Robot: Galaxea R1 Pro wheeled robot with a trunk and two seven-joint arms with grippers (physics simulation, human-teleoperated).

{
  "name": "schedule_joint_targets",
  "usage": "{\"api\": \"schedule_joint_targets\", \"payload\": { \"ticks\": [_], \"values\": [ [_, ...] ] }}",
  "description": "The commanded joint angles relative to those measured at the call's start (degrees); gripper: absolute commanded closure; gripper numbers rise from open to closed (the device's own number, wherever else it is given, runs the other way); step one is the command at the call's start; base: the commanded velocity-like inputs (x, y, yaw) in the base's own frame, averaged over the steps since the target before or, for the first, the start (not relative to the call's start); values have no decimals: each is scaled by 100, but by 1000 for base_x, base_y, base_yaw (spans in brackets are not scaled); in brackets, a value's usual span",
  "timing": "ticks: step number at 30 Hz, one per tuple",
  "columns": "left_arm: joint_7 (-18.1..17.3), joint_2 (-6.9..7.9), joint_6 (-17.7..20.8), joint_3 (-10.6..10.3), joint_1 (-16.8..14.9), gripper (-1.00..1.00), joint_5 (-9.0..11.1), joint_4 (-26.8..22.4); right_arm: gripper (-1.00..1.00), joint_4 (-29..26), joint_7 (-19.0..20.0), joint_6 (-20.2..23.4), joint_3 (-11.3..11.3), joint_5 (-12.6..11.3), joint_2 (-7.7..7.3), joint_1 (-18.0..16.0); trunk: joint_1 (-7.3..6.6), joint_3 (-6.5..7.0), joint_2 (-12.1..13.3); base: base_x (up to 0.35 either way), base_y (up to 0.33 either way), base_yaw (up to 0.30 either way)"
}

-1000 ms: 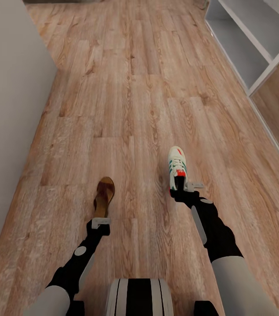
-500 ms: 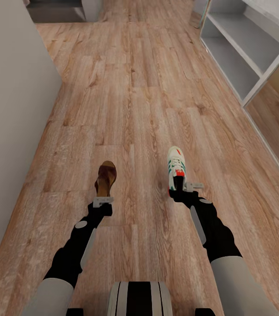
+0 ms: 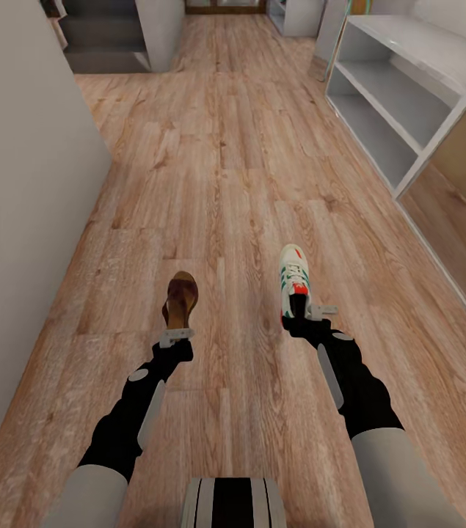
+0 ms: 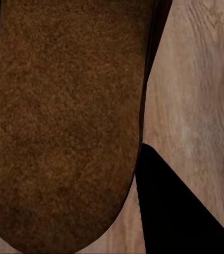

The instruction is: Pick up the two gym shoes and the two sandals from the corridor floor and place them onto the hallstand (shoe rack) in the corridor, making sure they are on the rack and not on the floor. Arrange them so the two gym shoes are next to each other and the two sandals are next to each other.

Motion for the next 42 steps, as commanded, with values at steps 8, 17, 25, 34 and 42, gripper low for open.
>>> {"api": "schedule_joint_targets", "payload": {
  "ticks": [8,17,25,34,42],
  "values": [
    [-24,-7,43,2,1,100,15,-16,100,-10,8,34,-25,-3,5,-1,-21,249,10,0,0,0],
    [-24,-4,252,7,1,100,13,-19,100,-26,19,48,-31,-3,-9,-2,-44,533,22,0,0,0],
    [-17,7,332,15,-1,100,9,-25,100,-9,26,61,-30,-14,-13,-2,-65,786,32,0,0,0],
    [-24,3,335,10,1,100,17,-17,100,-7,26,61,-34,-5,-13,-1,-88,1070,45,0,0,0],
    [-16,14,405,17,-3,100,11,-18,100,-7,26,61,-32,-6,-13,-2,-109,1323,55,0,0,0]
  ]
}}
